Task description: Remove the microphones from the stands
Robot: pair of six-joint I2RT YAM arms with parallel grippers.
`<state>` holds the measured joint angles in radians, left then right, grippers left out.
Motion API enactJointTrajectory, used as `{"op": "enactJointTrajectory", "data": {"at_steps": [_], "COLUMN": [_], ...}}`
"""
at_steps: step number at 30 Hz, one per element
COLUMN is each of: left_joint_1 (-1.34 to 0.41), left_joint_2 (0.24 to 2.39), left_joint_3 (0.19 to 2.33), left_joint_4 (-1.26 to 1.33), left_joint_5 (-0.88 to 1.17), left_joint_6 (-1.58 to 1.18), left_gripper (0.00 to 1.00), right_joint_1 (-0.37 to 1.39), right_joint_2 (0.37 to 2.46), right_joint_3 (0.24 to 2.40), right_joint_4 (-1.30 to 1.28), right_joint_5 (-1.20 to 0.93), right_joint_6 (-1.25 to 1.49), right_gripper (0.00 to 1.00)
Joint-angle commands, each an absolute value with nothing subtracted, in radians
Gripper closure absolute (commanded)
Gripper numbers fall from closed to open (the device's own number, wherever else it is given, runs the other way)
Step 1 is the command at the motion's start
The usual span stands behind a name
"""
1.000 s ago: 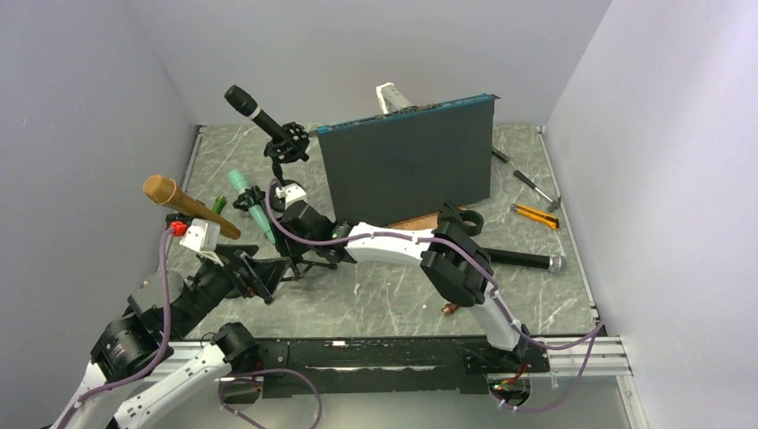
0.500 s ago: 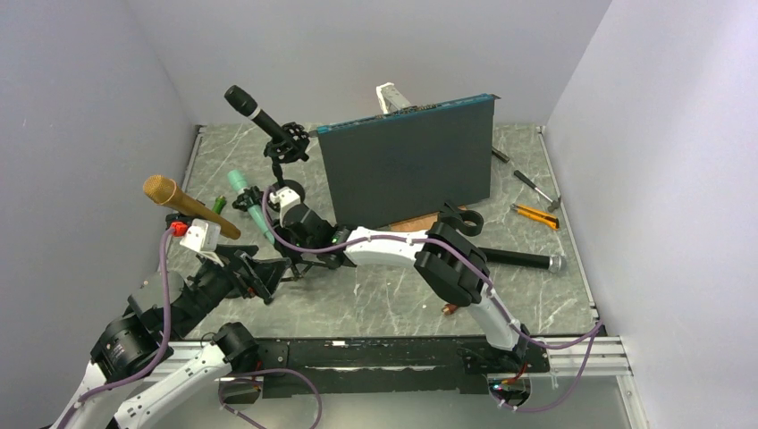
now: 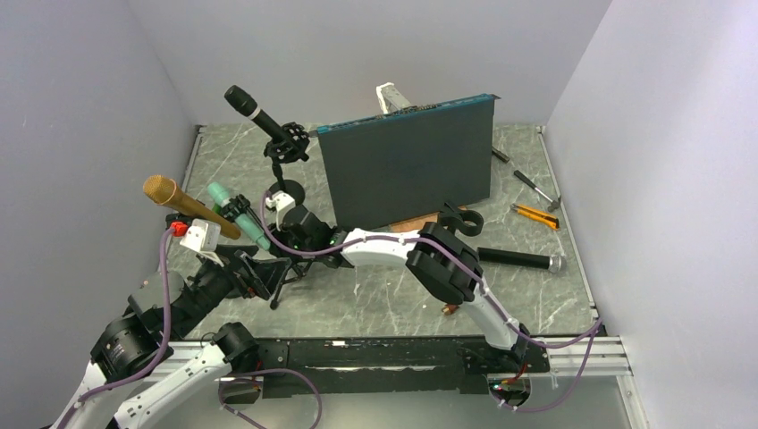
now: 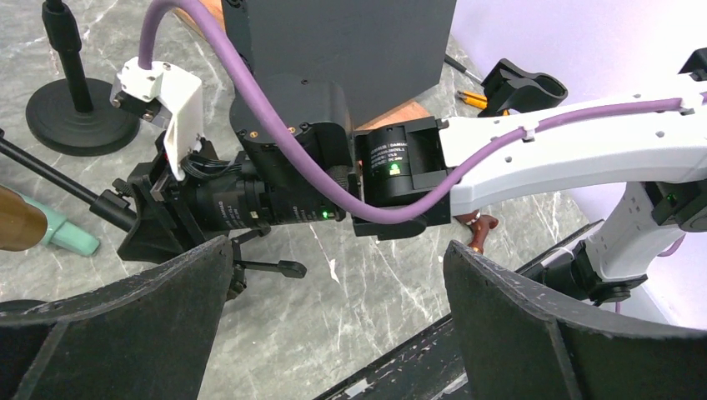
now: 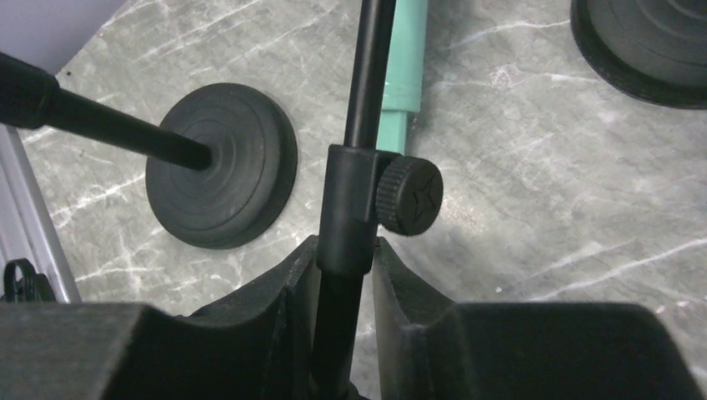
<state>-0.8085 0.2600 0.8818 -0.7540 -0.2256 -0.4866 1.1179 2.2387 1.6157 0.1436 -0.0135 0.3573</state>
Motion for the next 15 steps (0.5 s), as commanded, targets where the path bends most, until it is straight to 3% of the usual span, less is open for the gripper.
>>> {"op": "enactJointTrajectory", "data": {"at_steps": [1,5,10,15], "left_joint_1": [-0.811,-0.810,-0.811,-0.811], "left_joint_2": [0.269,0.272,0.269,0.315], "left_joint_3": [0.915,0.929,0.945,1.017], "left_joint_4": [-0.753,-0.764,-0.751,-0.767], "left_joint_5": [-0.218,-0.221,-0.211,-0.234], "left_joint_6": [-0.489,-0.485,-0.511,-0.606], "left_gripper": [0.01,0.01,0.01,0.01], "right_joint_1": [1.116,1.116,1.115,1.117], "right_joint_2": [2.284,2.245,2.109,1.944], "right_joint_3": [1.677,1.659,1.551,1.322], "right_joint_4": [0.136,0.146,0.232,0.476], "right_joint_5": [-0.049,-0.052,-0.011,0.045], "right_joint_6": [0.319,0.273,0.223,0.205], "right_gripper": [0.78,1.00,1.00,1.00]}}
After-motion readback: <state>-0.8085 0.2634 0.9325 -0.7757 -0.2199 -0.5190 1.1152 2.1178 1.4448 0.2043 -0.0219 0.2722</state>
